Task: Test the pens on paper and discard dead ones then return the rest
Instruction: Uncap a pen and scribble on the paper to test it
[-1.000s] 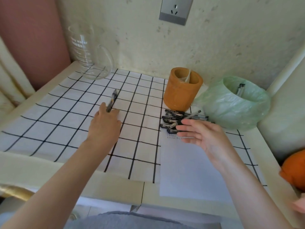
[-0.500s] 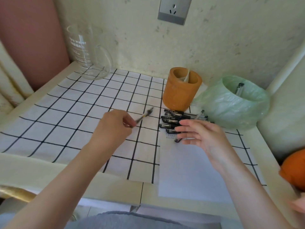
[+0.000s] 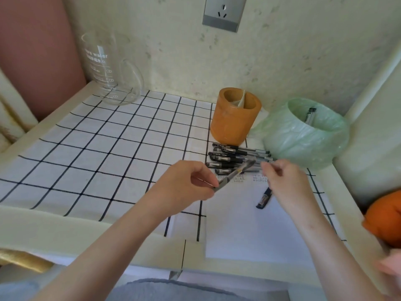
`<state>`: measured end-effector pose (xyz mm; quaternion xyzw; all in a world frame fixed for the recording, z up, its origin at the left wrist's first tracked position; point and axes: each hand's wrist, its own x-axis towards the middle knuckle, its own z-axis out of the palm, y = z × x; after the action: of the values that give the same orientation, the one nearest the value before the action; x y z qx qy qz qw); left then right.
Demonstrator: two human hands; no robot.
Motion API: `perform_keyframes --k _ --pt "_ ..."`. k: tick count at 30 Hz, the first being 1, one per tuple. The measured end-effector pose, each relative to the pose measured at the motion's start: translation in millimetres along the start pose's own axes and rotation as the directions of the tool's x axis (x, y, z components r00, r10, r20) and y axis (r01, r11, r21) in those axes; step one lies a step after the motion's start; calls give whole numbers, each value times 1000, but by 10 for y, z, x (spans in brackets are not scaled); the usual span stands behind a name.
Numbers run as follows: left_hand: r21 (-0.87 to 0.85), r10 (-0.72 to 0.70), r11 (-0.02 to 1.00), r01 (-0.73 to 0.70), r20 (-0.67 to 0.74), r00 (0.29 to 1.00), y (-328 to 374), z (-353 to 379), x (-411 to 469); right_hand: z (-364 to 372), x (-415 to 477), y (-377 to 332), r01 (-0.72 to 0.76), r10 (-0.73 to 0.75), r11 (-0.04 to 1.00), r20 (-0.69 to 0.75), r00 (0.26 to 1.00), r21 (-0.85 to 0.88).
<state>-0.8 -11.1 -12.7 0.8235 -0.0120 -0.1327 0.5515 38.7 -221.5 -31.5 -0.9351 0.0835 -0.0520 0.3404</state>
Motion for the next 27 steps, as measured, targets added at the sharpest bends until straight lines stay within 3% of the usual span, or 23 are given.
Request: perform_keyframes --k 2,4,7,10,19,21,23,27 --pt "-24 0 1000 0 -5 1000 -6 -15 10 -91 17 101 -27 28 986 -1 1000 -162" --pt "-42 -1 999 1 0 1000 -4 -14 20 -117 1 165 -88 106 979 90 990 -185" --pt "-37 3 999 -3 20 1000 -2 23 20 -40 -13 175 -139 130 990 209 969 29" --pt "-34 8 999 -8 22 1000 6 54 25 42 42 161 -93 54 981 220 974 172" --pt "-8 9 1000 -9 31 999 -7 88 59 86 120 143 20 -40 993 166 985 120" --pt "1 8 1000 -8 31 999 -9 92 63 82 113 123 -1 -27 979 133 991 203" --pt "6 14 1000 -14 29 999 -9 97 63 55 55 36 -90 31 907 148 989 411" --pt "-54 40 998 -39 26 999 10 111 63 19 -53 -135 -308 56 576 339 939 757"
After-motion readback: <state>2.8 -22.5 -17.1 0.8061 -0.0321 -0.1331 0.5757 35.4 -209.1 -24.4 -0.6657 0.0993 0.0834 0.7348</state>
